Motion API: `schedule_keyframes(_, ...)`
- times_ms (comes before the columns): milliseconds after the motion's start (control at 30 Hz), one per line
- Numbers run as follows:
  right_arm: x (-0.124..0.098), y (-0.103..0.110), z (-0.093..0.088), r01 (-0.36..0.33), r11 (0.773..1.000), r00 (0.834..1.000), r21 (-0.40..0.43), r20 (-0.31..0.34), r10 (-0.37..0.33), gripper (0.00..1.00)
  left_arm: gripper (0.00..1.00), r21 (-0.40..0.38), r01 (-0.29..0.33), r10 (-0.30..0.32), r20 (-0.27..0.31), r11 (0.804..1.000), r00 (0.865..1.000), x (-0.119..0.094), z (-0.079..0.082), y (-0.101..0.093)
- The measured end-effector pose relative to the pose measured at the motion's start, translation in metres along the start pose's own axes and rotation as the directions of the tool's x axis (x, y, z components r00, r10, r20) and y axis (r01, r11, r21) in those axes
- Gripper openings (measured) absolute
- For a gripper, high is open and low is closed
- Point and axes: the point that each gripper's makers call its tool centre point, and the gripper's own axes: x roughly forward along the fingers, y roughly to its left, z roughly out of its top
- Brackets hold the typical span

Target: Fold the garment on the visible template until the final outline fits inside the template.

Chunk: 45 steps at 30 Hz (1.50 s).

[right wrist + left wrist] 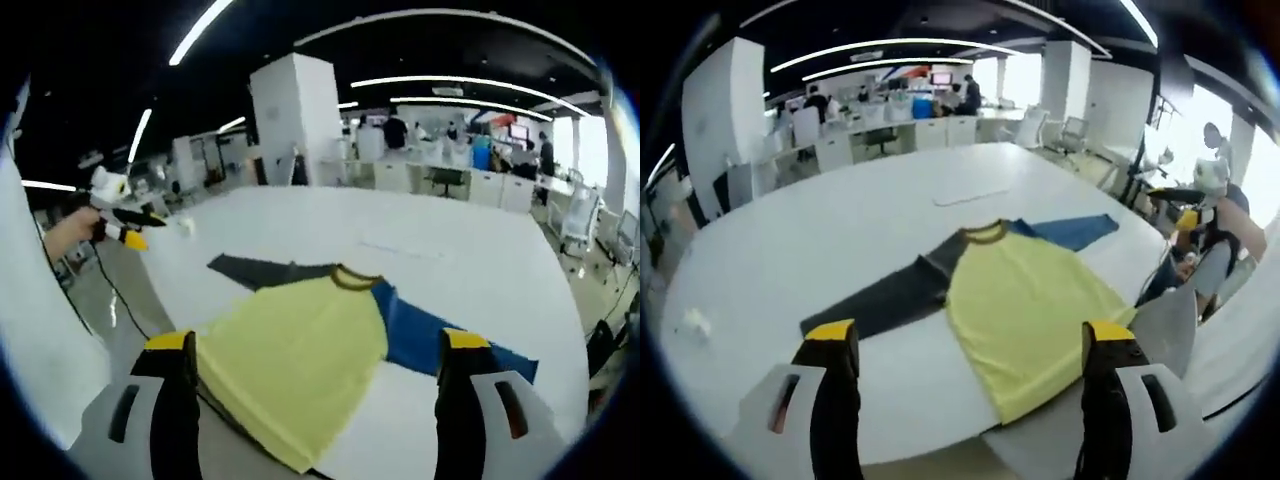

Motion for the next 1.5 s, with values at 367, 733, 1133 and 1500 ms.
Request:
schedule_keyframes(367,-0.012,-0.013,0.009,0.074,0.997,0.997,-0.026,0.003,-0.074,1.00,0.99,-0.059,0.013,-0.009,0.071,0.998,0.997,-0.013,0.014,0.010)
schedule_keyframes(733,-0.017,-0.015,0.013,0.087,0.995,0.996,-0.057,0.008,-0.087,1.00,1.00,-0.123,-0.031,0.046,0.122,0.992,0.991,-0.026,0.020,0.031)
schedule_keyframes(1133,0.002,-0.011,0.001,0.052,0.997,0.997,-0.058,-0.061,-0.056,1.00,1.00,-0.172,-0.029,0.042,0.077,0.985,0.996,-0.016,-0.003,0.034)
schedule_keyframes(1500,-0.007,-0.020,-0.003,0.059,0.998,0.998,-0.017,-0.012,-0.059,1.00,1.00,-0.126,-0.031,0.040,0.076,0.992,0.996,-0.015,0.001,0.022)
